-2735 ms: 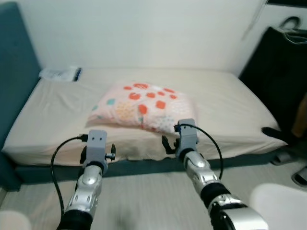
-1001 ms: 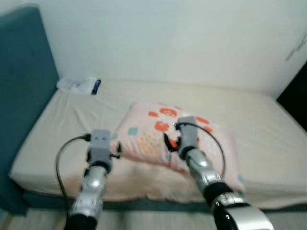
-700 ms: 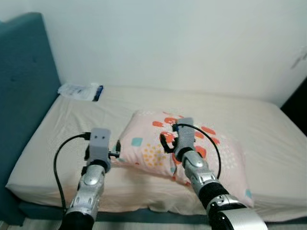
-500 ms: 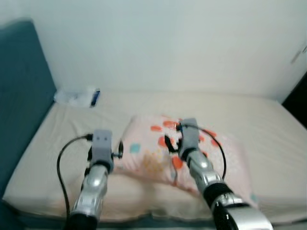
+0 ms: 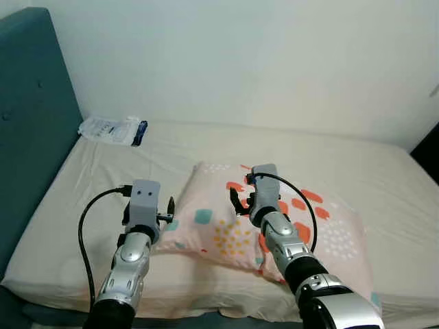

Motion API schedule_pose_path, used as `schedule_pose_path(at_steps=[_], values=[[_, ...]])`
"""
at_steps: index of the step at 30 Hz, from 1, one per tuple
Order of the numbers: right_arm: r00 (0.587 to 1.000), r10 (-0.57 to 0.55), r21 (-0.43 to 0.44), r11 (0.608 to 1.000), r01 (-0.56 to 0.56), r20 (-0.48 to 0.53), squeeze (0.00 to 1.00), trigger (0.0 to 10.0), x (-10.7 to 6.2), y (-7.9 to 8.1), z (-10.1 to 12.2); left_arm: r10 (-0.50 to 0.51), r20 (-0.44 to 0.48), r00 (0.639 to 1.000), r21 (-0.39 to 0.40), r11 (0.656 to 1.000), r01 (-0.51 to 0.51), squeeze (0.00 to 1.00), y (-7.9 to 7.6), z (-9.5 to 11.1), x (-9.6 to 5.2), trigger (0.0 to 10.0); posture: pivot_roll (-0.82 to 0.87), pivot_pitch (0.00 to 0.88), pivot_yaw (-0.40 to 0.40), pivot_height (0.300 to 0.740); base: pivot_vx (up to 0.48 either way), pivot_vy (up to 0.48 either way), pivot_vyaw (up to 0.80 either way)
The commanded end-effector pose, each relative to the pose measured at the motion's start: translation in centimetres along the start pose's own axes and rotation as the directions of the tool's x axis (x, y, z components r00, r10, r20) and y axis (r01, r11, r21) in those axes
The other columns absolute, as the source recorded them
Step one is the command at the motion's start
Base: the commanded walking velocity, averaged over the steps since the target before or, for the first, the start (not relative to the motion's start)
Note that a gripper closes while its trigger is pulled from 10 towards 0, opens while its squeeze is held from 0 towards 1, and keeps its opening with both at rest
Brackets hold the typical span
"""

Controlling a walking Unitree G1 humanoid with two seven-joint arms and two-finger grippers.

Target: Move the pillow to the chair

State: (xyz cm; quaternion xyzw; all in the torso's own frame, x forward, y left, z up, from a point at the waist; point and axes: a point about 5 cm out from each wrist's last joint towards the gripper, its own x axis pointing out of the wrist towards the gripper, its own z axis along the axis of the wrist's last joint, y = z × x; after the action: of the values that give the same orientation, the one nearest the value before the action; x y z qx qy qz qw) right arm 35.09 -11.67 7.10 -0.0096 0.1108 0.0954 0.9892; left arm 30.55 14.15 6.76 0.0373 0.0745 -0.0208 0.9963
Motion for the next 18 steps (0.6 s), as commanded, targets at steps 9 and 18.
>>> schedule_pose_path(at_steps=[9,18], values=[[1.000,-0.012,0.022,1.000,0.013,-0.013,0.00,10.0,-0.23,-0.50,-0.53,0.005,-0.039,0.999,-0.011,1.000,-0.005,0.00,0.05,-0.85,-0.13,10.0,0.01,0.000,-0.089,0.740,0.000,0.000,0.00],[1.000,-0.016,0.033,0.999,0.016,-0.005,0.00,10.0,-0.11,-0.47,-0.23,0.011,-0.034,0.999,0.003,1.000,-0.011,0.00,0.13,-0.65,0.05,10.0,0.01,0.000,-0.088,0.735,0.000,0.000,0.00]])
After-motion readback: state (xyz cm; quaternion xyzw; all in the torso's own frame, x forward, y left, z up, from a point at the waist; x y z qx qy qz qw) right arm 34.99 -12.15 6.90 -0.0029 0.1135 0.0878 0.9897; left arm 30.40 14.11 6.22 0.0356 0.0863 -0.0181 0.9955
